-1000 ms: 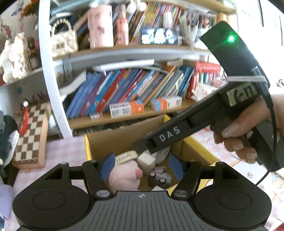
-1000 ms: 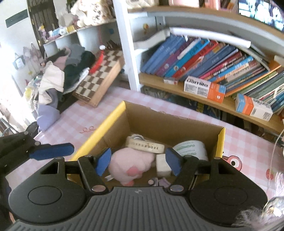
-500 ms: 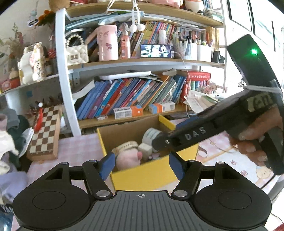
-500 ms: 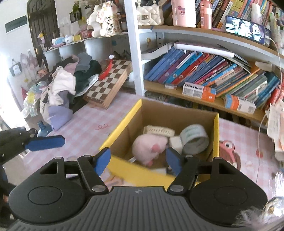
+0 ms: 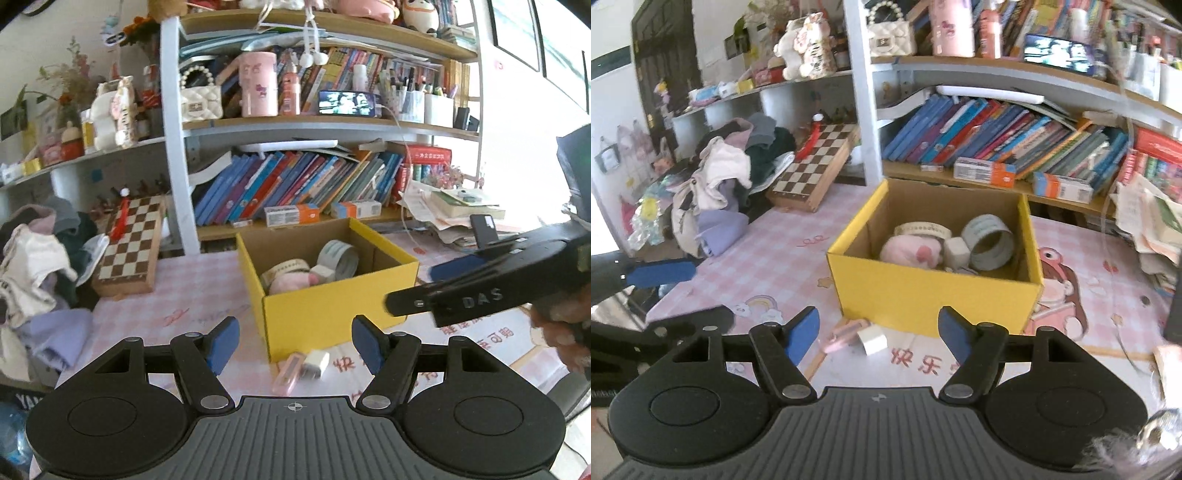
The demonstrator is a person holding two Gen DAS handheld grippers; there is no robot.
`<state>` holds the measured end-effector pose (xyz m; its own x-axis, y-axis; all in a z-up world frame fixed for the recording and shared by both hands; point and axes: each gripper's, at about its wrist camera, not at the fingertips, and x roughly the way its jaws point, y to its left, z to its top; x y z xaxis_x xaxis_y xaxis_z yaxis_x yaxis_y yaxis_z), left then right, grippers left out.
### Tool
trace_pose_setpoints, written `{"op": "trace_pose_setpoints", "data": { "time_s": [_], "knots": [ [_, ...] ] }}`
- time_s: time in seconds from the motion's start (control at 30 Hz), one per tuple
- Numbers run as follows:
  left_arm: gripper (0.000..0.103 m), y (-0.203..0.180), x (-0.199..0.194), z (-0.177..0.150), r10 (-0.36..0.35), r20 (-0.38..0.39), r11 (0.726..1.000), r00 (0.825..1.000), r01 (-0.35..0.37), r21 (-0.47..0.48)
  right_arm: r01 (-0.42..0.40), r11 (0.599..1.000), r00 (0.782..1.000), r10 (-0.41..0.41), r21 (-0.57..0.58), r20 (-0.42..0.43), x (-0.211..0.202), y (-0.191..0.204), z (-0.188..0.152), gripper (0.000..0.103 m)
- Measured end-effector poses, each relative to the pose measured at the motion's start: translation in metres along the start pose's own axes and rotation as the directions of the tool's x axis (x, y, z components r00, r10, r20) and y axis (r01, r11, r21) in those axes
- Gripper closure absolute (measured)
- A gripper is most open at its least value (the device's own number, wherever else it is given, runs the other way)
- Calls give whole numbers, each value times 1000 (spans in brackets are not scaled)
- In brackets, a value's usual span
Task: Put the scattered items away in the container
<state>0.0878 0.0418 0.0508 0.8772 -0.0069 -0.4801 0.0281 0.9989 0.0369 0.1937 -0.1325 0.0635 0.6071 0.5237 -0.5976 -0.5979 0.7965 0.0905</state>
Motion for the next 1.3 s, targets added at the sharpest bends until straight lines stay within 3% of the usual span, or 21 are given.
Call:
{"op": "trace_pose_setpoints", "data": {
  "time_s": [0.37, 0.73, 1.3],
  "knots": [
    [33, -11, -8, -41, 31, -67, 999, 997, -32, -9, 107, 992, 994, -107, -64, 14, -13, 19, -62, 28],
    [23, -23, 0, -71, 103, -102, 995, 989, -103, 7, 173, 985, 984, -173, -17, -31, 1, 20, -106, 22],
    [22, -33, 21, -83, 90, -163, 996, 982, -88, 23, 153, 988, 985, -153, -10, -79, 17, 18, -112, 19]
  ]
}}
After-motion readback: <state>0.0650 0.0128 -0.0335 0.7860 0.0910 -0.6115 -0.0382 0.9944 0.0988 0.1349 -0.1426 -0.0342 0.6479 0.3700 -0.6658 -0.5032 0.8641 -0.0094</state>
